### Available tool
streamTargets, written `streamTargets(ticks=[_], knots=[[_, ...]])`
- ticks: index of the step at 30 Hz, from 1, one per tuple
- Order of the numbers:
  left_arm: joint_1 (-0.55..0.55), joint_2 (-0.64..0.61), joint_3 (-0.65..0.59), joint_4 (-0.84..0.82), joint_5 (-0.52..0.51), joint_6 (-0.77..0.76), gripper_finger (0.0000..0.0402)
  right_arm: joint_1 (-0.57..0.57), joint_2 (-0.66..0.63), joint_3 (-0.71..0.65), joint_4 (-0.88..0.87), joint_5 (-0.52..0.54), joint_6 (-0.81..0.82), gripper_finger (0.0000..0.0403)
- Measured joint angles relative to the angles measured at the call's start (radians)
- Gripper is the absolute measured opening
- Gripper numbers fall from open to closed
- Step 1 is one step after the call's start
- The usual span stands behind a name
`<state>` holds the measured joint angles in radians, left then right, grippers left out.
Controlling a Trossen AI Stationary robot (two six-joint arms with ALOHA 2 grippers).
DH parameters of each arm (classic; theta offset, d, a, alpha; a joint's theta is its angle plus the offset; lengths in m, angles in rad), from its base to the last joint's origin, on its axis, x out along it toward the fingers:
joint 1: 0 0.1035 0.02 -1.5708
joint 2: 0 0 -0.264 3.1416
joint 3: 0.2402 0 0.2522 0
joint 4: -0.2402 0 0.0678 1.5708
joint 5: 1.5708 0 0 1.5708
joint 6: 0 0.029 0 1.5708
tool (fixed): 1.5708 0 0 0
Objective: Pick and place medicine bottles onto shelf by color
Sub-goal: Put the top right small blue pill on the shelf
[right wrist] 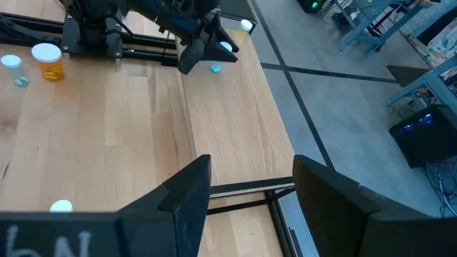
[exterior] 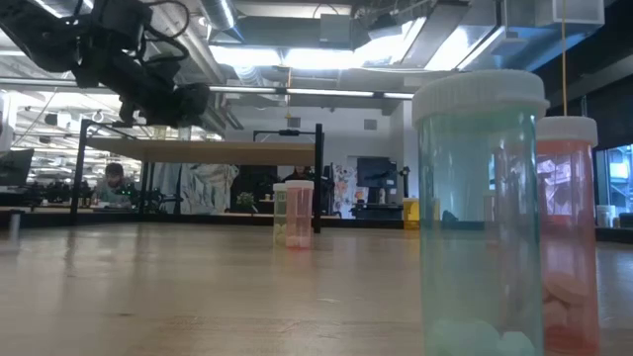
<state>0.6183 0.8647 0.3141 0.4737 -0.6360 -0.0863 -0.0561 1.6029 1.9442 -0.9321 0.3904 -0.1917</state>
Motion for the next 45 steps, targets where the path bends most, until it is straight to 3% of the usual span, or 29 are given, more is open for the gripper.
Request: streamTargets(ticks=[18, 25, 35, 41, 45], knots=[[-0.005, -0.136, 0.0, -0.001, 0.085, 0.065, 0.0132, 0.0, 0.0, 0.0, 0.0, 0.0, 0.0, 0.02], [-0.028, -0.2, 0.0, 0.017, 0.173, 0.123, 0.0133, 0.0, 0.0, 0.0, -0.001, 0.0, 0.0, 0.02], [-0.133, -0.296, 0.0, 0.014, 0.343, 0.044, 0.0132, 0.0, 0.0, 0.0, -0.003, 0.0, 0.004, 0.02], [-0.214, -0.333, 0.012, -0.013, 0.31, 0.044, 0.0113, 0.0, 0.0, 0.0, -0.019, -0.002, 0.004, 0.02], [-0.266, -0.335, 0.132, -0.262, 0.229, 0.09, 0.0084, 0.0, 0.0, 0.0, -0.022, -0.002, 0.004, 0.02]])
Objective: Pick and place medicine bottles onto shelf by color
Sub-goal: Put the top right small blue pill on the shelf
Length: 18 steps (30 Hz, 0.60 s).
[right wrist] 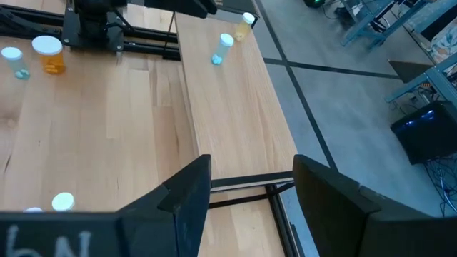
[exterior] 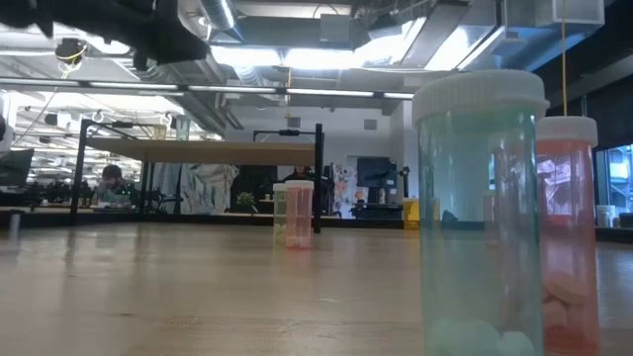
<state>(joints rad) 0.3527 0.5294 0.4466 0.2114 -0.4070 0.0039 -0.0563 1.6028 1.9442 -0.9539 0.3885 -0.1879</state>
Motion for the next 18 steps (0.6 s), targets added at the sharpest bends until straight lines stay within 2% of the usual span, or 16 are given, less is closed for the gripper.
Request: streamTargets(ticks=[5, 8, 10, 13, 18], knots=[[-0.042, 0.033, 0.212, -0.412, -0.054, -0.013, 0.0037, 0.0, 0.0, 0.0, 0.0, 0.0, 0.0, 0.02], [-0.055, 0.05, 0.319, -0.678, -0.075, -0.091, 0.0008, 0.0, 0.0, 0.0, 0.0, 0.0, 0.0, 0.02], [-0.06, 0.061, 0.369, -0.819, -0.083, -0.16, 0.0004, 0.0, 0.0, 0.0, 0.0, 0.0, 0.0, 0.02], [-0.06, 0.068, 0.396, -0.937, -0.083, -0.212, 0.0002, 0.0, 0.0, 0.0, 0.001, 0.0, 0.001, 0.02], [-0.06, 0.077, 0.395, -1.007, -0.083, -0.238, 0.0001, 0.0, 0.0, 0.0, 0.016, 0.0, 0.003, 0.02]])
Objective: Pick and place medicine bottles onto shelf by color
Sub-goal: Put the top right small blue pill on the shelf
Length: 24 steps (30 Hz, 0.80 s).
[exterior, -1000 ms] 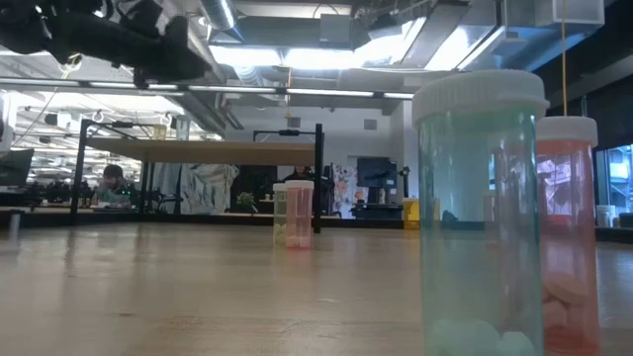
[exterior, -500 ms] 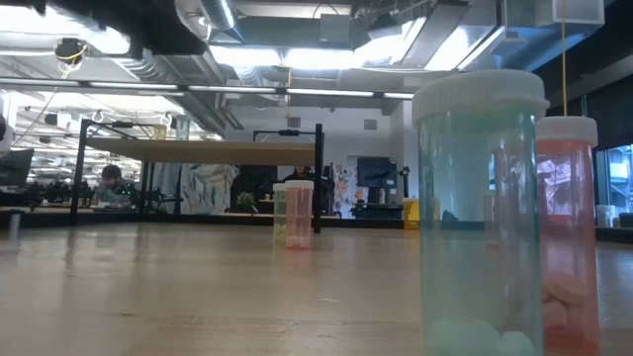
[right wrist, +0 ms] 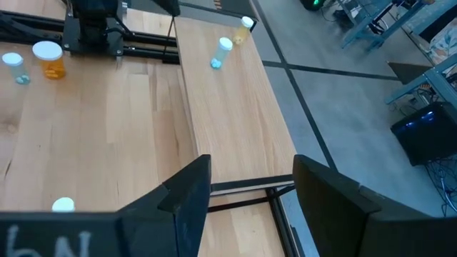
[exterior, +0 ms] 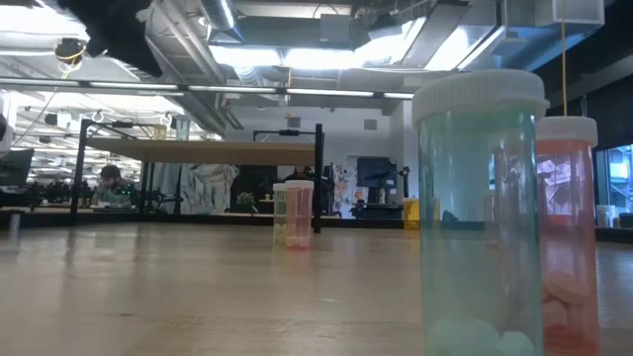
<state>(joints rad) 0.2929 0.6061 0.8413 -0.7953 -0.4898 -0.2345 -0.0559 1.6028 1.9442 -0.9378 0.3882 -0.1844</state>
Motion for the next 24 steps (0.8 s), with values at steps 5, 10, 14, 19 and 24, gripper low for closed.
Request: streamTargets(ticks=[5, 10, 14, 19, 24], knots=[[0.009, 0.029, -0.045, -0.001, 0.001, -0.001, 0.0001, 0.0, 0.0, 0.0, 0.008, 0.0, 0.0, 0.02], [0.037, 0.07, -0.098, 0.031, -0.04, -0.002, 0.0, 0.0, 0.0, 0.0, 0.014, 0.0, 0.0, 0.02], [0.063, 0.098, -0.116, 0.087, -0.059, 0.014, 0.0, 0.0, 0.0, 0.0, 0.014, 0.0, 0.0, 0.02], [0.102, 0.135, -0.119, 0.109, -0.06, 0.042, 0.0, 0.0, 0.0, 0.0, 0.014, 0.0, 0.0, 0.02], [0.14, 0.167, -0.119, 0.168, -0.056, 0.043, 0.0, 0.0, 0.0, 0.0, 0.014, 0.0, 0.001, 0.02]])
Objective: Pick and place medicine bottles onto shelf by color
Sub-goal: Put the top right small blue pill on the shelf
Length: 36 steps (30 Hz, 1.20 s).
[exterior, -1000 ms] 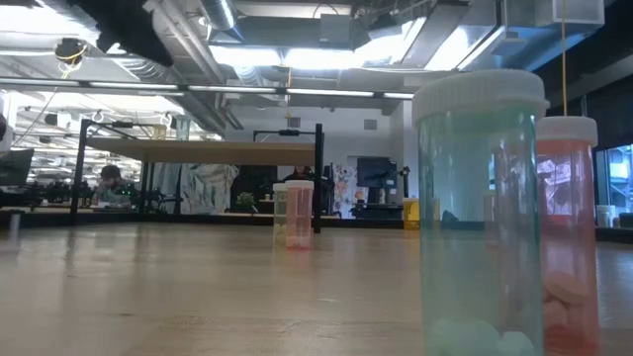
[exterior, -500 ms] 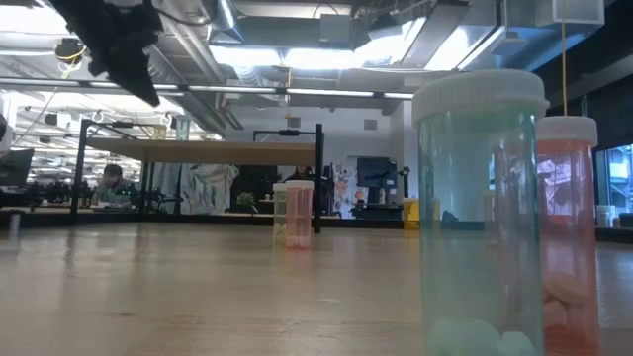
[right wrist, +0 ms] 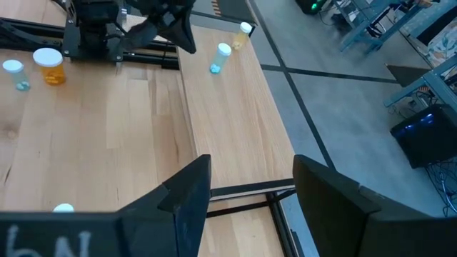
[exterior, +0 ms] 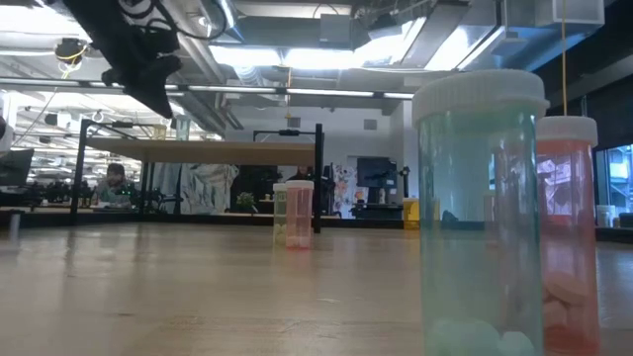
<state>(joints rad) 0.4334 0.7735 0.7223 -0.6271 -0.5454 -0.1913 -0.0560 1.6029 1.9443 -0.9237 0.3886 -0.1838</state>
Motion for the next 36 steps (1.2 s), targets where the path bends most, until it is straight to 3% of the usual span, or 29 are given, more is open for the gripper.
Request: streamTargets(ticks=[11, 36], knots=[[0.059, 0.022, 0.0, 0.029, 0.085, 0.019, 0.0, -0.001, 0.0, 0.0, 0.0, 0.0, 0.007, 0.02], [0.155, 0.098, 0.0, 0.046, 0.106, 0.072, 0.0, -0.036, 0.0, 0.0, 0.0, 0.0, 0.026, 0.02]])
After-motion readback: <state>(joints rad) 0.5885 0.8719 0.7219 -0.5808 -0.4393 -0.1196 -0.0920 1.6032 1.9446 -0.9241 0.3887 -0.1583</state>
